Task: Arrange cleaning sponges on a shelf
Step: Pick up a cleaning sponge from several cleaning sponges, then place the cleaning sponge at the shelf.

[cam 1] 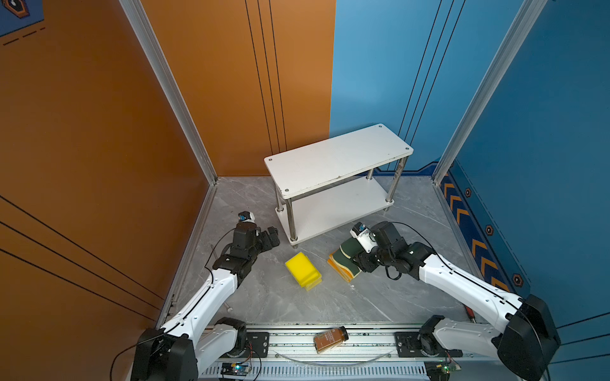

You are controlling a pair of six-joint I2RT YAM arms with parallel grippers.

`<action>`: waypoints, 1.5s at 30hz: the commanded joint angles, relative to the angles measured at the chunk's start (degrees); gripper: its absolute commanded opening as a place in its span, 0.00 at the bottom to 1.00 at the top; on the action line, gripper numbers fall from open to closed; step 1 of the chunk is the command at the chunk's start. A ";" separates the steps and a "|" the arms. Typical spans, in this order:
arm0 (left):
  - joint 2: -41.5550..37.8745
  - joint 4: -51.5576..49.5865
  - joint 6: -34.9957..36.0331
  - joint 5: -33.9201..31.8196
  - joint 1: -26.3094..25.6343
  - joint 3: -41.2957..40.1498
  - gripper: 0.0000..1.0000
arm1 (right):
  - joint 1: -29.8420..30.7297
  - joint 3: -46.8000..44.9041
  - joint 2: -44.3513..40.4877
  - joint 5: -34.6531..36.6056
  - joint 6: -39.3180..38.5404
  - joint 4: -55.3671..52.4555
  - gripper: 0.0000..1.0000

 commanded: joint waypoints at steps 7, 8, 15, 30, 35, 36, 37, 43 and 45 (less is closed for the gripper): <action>0.33 -0.69 0.34 0.44 -0.08 1.86 0.98 | -13.31 2.02 -3.32 -10.60 -1.21 4.93 0.53; 0.33 -0.69 0.31 0.43 -0.02 1.82 0.98 | -15.04 2.47 -2.97 -11.33 -1.57 5.62 0.53; 0.07 -0.97 0.48 0.53 0.14 1.79 0.98 | -23.52 7.45 3.53 -12.16 -5.10 10.45 0.53; -0.99 -2.71 0.75 0.70 0.92 1.61 0.98 | -29.08 18.70 26.50 -8.71 -7.94 24.84 0.51; -1.37 -3.14 0.71 0.69 1.16 1.52 0.98 | -29.06 18.89 31.07 -8.13 -8.27 32.26 0.51; -1.41 -3.24 0.69 0.70 1.14 1.49 0.98 | -29.02 18.82 31.84 -7.73 -8.32 33.70 0.51; -1.52 -3.37 0.71 0.63 1.13 1.52 0.98 | -28.92 18.91 32.56 -7.50 -8.40 35.07 0.51; -2.21 -3.94 0.63 0.53 1.20 1.34 0.98 | -28.67 22.68 36.93 -7.09 -9.00 35.06 0.51; -2.40 -4.12 0.49 0.48 1.29 1.27 0.98 | -28.66 24.38 38.23 -6.93 -9.33 33.98 0.51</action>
